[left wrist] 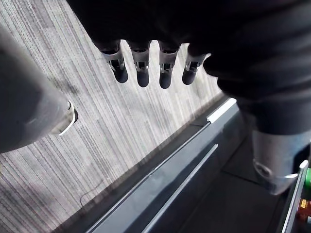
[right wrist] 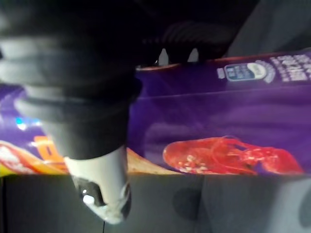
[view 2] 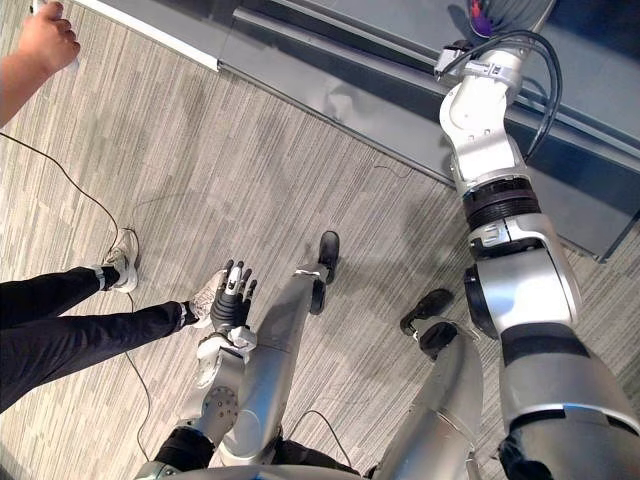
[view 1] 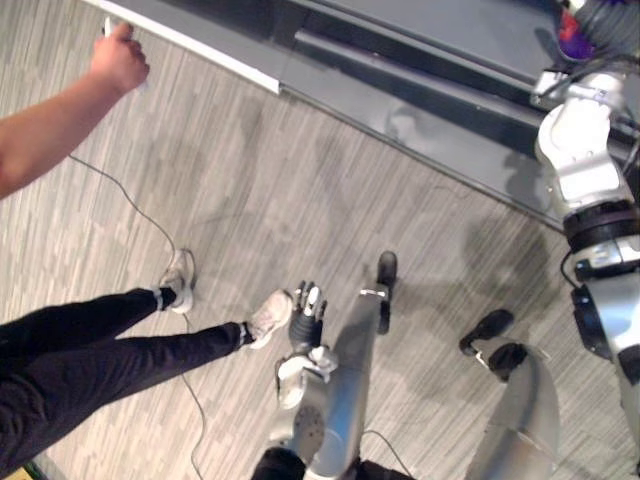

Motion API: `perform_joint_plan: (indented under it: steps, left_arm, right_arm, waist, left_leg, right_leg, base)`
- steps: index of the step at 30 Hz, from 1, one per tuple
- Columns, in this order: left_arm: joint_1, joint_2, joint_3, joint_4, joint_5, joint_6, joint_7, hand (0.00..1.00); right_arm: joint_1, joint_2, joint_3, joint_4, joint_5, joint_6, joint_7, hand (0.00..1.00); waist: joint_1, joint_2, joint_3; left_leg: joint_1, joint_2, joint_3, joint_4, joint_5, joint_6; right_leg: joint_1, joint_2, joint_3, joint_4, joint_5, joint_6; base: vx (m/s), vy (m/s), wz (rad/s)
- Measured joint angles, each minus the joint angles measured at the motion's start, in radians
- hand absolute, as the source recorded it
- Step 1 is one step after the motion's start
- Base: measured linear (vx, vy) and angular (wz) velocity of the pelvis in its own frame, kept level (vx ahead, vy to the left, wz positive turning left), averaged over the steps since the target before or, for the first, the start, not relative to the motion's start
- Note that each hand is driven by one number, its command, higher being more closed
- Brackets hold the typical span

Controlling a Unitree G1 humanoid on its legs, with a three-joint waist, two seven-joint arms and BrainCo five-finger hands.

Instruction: Put the gum and the chips on the shelf.

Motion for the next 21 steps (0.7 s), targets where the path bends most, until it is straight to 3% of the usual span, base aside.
perform_joint_plan:
  steps: [21]
  left_arm:
    - [0.0, 0.002, -0.021, 0.0, 0.0, -0.003, 0.036, 0.0]
  right_arm:
    - [0.059, 0.014, 0.001, 0.043, 0.001, 0.005, 0.018, 0.0]
  waist:
    - [-0.004, 0.013, -0.009]
  left_leg:
    - [0.071, 0.007, 0.019, -0.042, 0.007, -0.004]
  right_leg:
    - [0.05, 0.011, 0.009, -0.025, 0.001, 0.0]
  base:
    - [0.02, -0.049, -0.02]
